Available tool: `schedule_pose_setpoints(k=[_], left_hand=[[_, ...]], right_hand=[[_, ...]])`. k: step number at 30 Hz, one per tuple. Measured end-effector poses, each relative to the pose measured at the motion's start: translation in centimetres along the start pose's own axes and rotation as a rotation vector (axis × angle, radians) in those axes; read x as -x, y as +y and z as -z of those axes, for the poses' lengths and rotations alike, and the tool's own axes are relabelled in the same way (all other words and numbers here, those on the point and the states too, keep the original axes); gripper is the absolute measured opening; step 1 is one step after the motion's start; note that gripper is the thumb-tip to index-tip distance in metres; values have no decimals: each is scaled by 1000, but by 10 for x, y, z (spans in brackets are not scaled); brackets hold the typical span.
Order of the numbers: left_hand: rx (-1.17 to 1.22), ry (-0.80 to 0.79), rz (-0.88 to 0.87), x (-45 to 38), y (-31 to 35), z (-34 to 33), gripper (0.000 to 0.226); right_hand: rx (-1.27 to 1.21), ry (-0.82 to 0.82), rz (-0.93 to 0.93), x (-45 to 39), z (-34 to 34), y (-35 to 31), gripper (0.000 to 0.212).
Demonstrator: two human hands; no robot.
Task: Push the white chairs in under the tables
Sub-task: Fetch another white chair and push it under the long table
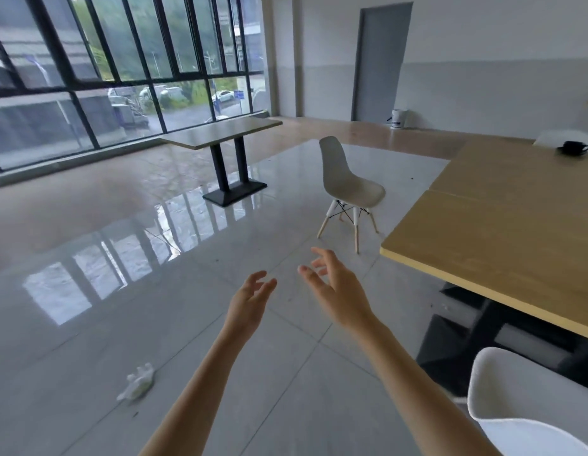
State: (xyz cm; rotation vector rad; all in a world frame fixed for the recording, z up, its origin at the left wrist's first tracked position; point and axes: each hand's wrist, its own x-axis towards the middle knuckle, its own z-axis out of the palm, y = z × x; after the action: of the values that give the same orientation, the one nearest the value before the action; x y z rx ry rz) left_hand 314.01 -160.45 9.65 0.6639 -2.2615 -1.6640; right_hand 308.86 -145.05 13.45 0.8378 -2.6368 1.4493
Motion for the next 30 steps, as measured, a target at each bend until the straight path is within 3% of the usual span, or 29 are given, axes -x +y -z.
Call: schedule_pose_setpoints(k=[9,17,22,30], left_hand=[[110,110,-135,-146,10,36,31],[7,177,-288,-335,66,68,38],[-37,222,-294,-452,87,95,40],[-89,201,-258,-646,56,114,39]], right_hand=[[-49,-78,-46,-155,-56,31,50],[-75,-93,-24,-353,-88,47,68],[-119,-85,37,-477,-109,41,65],[-136,-77,27,-646,-180,65,66]])
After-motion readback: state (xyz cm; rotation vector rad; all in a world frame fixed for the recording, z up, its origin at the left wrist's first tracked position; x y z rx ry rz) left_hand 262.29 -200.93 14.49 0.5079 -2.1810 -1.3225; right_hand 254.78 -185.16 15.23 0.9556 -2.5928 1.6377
